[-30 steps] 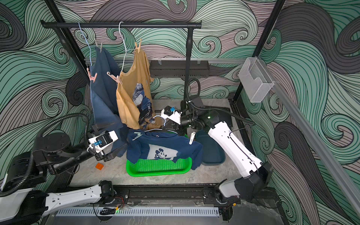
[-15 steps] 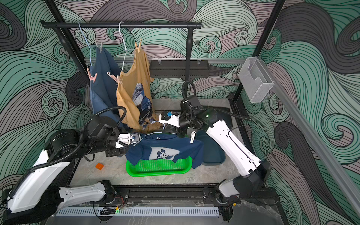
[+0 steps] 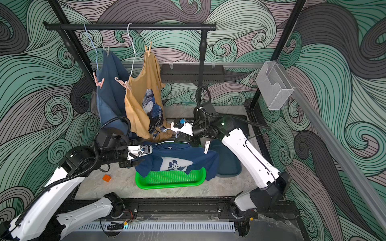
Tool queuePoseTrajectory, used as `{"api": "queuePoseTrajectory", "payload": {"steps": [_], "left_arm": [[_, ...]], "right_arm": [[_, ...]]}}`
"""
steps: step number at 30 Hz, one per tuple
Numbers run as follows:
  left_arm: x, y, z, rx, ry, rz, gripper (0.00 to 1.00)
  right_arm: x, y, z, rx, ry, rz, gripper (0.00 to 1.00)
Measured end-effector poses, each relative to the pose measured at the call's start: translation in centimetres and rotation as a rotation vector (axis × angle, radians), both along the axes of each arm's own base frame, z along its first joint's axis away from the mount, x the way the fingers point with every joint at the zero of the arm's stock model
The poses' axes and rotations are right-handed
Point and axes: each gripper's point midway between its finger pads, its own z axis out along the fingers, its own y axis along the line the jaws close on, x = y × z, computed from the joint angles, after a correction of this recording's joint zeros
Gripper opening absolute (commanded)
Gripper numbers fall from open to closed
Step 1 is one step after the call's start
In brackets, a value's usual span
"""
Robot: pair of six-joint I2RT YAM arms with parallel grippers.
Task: Remove the clothespins securing t-shirts to the hanger
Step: Remove the clothespin from the hanger.
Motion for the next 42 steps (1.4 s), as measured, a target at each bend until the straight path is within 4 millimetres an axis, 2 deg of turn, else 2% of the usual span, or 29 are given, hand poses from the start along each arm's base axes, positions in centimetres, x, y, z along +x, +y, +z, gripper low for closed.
{"api": "queuePoseTrajectory", "payload": {"steps": [5,13,18,33,37,42], "left_arm": [[0.7,-0.6,0.8,-0.053,-0.036,-0.012,0.64],[1.2,-0.8,0.6,-0.098,-0.034,-0.016,0.62],[1.1,-0.9,-0.3,-0.102,-0.018,-0.019,0.58],[1.6,-1.2,-0.3,-0.125,-0.023,-0.024,0.44],[1.8,-1.1,-0.2,-0.129,-0.029,-0.019,0.43],[1.8,-1.1,-0.2,-0.131,-0.030,-0.017,0.52]], "right_arm": [[0.0,0.0,0.0,0.001,0.003,-0.001,0.00],[0.0,0.0,0.0,0.001,0.008,-0.004,0.00],[0.0,0.0,0.1,0.002,0.010,-0.003,0.00],[-0.1,0.0,0.1,0.003,0.011,-0.002,0.00],[-0.1,0.0,0.1,0.003,0.011,-0.002,0.00],[-0.1,0.0,0.1,0.003,0.011,-0.002,0.00]]}}
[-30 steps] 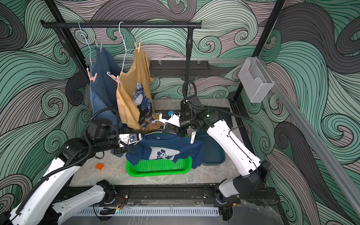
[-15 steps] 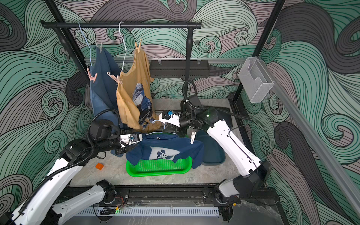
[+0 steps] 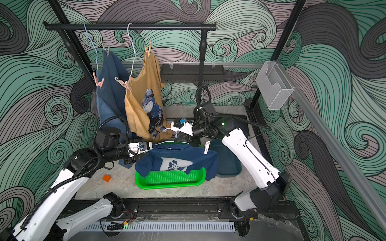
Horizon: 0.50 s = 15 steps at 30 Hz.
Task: Remove the clothespins securing t-shirts to the hanger
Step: Remove the clothespin from the hanger.
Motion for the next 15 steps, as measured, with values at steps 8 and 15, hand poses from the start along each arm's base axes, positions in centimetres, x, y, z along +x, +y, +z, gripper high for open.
{"api": "queuePoseTrajectory", "payload": {"steps": [8,15], "left_arm": [[0.2,-0.1,-0.8,0.011,0.025,0.000,0.50],[0.2,-0.1,-1.4,0.017,0.040,0.002,0.39]], "right_arm": [[0.0,0.0,0.0,0.000,0.000,0.000,0.00],[0.0,0.0,0.0,0.000,0.000,0.000,0.00]]}}
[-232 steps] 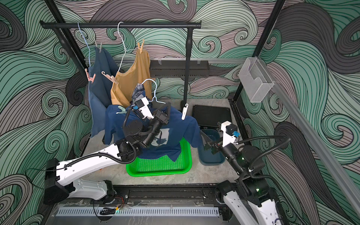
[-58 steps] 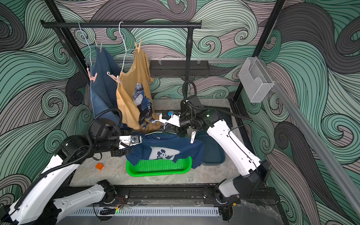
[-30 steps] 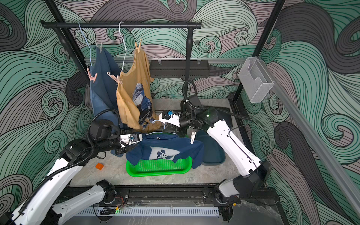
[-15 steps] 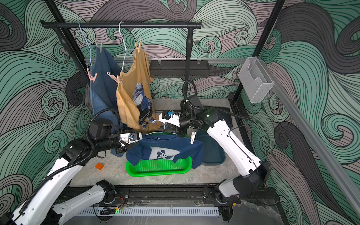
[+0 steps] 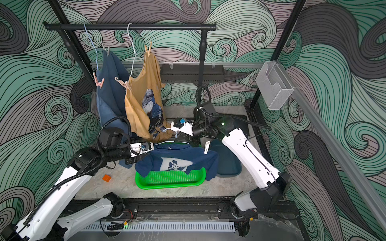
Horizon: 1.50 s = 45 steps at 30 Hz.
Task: Remove the clothespins securing t-shirts to the hanger
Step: Remove the clothespin from the hanger.
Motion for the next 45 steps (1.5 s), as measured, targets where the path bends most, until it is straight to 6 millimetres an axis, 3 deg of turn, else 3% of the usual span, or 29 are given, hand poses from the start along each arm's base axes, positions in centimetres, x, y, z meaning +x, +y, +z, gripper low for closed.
{"api": "queuePoseTrajectory", "payload": {"steps": [4,11,18,32,39,42,45], "left_arm": [[0.2,0.0,0.1,-0.007,-0.006,0.006,0.36],[0.3,0.0,0.2,-0.014,-0.006,0.014,0.15],[0.4,0.1,0.2,-0.010,-0.006,0.023,0.12],[0.8,1.4,3.7,-0.009,-0.054,0.073,0.10],[0.5,1.7,3.7,0.002,-0.046,0.076,0.11],[0.3,1.7,4.0,-0.006,-0.055,0.077,0.14],[-0.1,1.7,4.5,-0.028,-0.066,0.073,0.20]], "right_arm": [[0.0,0.0,0.0,0.000,0.000,0.000,0.00],[0.0,0.0,0.0,-0.001,0.000,-0.001,0.00],[0.1,0.0,-0.1,-0.004,-0.002,-0.004,0.00],[0.4,-0.1,-0.3,-0.019,-0.012,-0.019,0.00],[-0.1,0.3,-0.5,-0.023,-0.011,0.000,0.00],[-0.3,1.1,-1.6,-0.041,0.015,0.020,0.00],[0.1,2.0,-4.0,-0.075,0.069,0.019,0.00]]}}
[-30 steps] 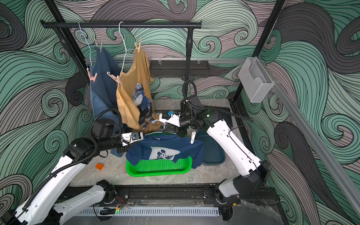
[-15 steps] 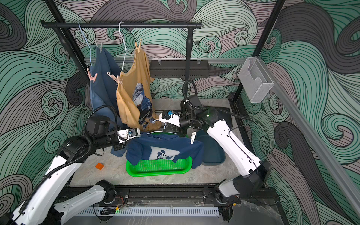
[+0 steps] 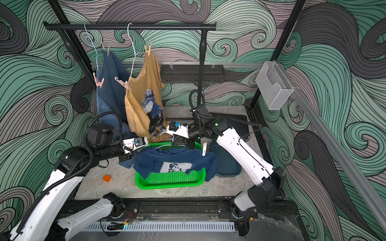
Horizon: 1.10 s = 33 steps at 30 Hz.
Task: Remove the clothespins securing t-shirts to the hanger
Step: Remove the clothespin from the hanger, then place the hanger in the basket.
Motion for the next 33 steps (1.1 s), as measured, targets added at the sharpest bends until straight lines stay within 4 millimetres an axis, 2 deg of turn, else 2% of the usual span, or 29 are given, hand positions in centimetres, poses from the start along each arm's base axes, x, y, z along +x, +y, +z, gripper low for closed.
{"api": "queuePoseTrajectory", "payload": {"steps": [1,4,8,9,10,14,16,17,19,20,22,28,33], "left_arm": [[-0.1,-0.1,0.2,-0.010,-0.005,-0.002,0.22],[-0.5,-0.3,0.9,-0.045,-0.022,-0.013,0.27],[-1.0,-0.6,1.0,-0.082,-0.030,-0.027,0.29],[-1.0,-0.7,1.1,-0.089,-0.029,-0.030,0.29],[-1.2,-0.8,1.2,-0.098,-0.030,-0.035,0.29],[-1.3,-1.2,1.6,-0.127,-0.027,-0.050,0.30],[-1.3,-1.4,1.7,-0.137,-0.028,-0.055,0.30],[-1.3,-1.4,1.8,-0.140,-0.028,-0.057,0.30],[-1.4,-1.5,1.9,-0.147,-0.026,-0.062,0.31],[-1.4,-1.6,1.9,-0.151,-0.026,-0.066,0.31],[-1.5,-1.7,2.0,-0.158,-0.022,-0.070,0.31],[-1.8,-2.1,2.1,-0.178,-0.009,-0.088,0.32],[-2.1,-2.4,2.3,-0.200,-0.001,-0.104,0.32]], "right_arm": [[0.3,0.3,-1.1,-0.019,0.022,-0.006,0.00],[1.3,0.7,-4.5,-0.082,0.081,-0.036,0.09],[2.2,0.8,-7.7,-0.148,0.141,-0.071,0.28],[2.4,0.8,-8.0,-0.153,0.142,-0.074,0.34],[2.6,0.9,-8.3,-0.159,0.146,-0.082,0.36],[3.2,1.0,-8.9,-0.176,0.151,-0.109,0.60],[3.5,0.9,-9.2,-0.185,0.142,-0.118,0.67],[3.6,0.9,-9.3,-0.190,0.140,-0.126,0.78],[3.9,0.8,-9.4,-0.200,0.130,-0.136,0.83],[4.0,0.7,-9.5,-0.205,0.124,-0.144,0.92],[4.4,0.6,-9.6,-0.218,0.112,-0.161,0.99],[5.5,-0.1,-9.7,-0.252,0.060,-0.216,0.99],[7.5,-1.7,-8.5,-0.247,-0.036,-0.318,0.99]]}}
